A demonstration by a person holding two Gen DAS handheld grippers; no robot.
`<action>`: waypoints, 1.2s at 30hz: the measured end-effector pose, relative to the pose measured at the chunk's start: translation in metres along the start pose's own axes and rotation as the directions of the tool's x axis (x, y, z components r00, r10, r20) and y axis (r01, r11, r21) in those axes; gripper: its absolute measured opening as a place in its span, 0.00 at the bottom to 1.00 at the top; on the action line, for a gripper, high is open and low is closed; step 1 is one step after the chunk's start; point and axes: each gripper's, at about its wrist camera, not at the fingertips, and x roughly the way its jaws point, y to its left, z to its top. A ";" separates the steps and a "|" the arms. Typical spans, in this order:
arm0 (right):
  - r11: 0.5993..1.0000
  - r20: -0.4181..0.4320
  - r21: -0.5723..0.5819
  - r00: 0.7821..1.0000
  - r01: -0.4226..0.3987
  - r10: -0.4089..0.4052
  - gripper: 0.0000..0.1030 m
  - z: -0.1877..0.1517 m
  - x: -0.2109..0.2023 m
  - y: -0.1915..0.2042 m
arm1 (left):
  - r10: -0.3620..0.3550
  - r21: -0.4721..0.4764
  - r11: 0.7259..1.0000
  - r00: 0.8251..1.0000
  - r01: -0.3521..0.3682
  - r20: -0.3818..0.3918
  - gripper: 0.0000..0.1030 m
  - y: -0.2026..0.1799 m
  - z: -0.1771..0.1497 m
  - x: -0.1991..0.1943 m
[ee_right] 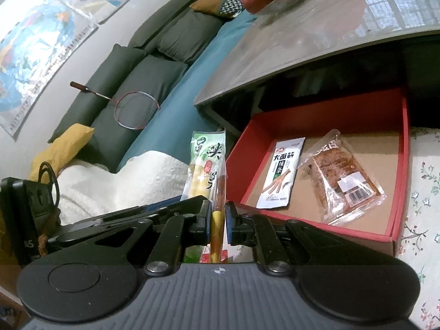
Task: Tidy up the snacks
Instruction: 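Carry both held snacks over the red box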
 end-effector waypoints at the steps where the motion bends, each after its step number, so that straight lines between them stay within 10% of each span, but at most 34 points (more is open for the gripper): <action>1: 1.000 0.002 -0.001 1.000 0.002 -0.002 0.15 0.001 0.000 0.000 | 0.001 -0.001 1.000 1.000 -0.001 0.002 0.26 -0.001 0.002 0.001; 36: 0.998 0.070 0.032 0.996 0.052 -0.054 0.17 0.014 0.001 -0.014 | -0.003 0.040 0.999 1.000 0.002 0.013 0.26 -0.021 0.024 0.020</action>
